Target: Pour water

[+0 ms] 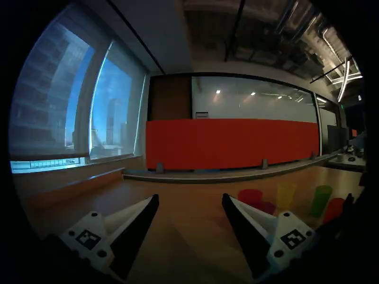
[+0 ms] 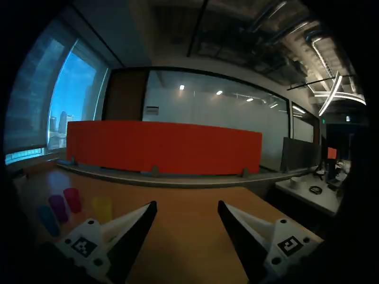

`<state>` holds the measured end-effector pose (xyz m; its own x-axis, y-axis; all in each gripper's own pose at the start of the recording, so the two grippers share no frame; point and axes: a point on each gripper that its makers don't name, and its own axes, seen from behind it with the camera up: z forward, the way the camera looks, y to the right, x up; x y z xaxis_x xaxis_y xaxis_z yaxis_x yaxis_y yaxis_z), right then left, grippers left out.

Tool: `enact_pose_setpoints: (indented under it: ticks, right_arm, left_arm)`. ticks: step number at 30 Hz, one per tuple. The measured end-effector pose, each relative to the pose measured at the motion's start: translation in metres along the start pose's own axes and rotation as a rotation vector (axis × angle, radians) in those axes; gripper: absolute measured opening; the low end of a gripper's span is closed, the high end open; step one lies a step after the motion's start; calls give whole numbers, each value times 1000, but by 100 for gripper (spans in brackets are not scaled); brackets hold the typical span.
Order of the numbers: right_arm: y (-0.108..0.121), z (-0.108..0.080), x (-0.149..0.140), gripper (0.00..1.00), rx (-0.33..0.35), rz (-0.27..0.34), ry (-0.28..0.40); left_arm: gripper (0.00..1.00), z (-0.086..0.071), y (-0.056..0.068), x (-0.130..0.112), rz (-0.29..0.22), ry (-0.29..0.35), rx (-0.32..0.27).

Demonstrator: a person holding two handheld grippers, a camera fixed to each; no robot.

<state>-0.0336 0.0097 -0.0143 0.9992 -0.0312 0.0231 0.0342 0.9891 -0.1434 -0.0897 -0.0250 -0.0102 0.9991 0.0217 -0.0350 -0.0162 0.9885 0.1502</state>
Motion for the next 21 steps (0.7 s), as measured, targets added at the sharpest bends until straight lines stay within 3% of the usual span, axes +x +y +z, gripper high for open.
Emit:
enact_pose_setpoints:
  ticks: [21]
  right_arm:
    - [6, -6, 2, 100, 0, 19, 9]
  left_arm:
    - [100, -2, -1, -18, -18, -30, -10]
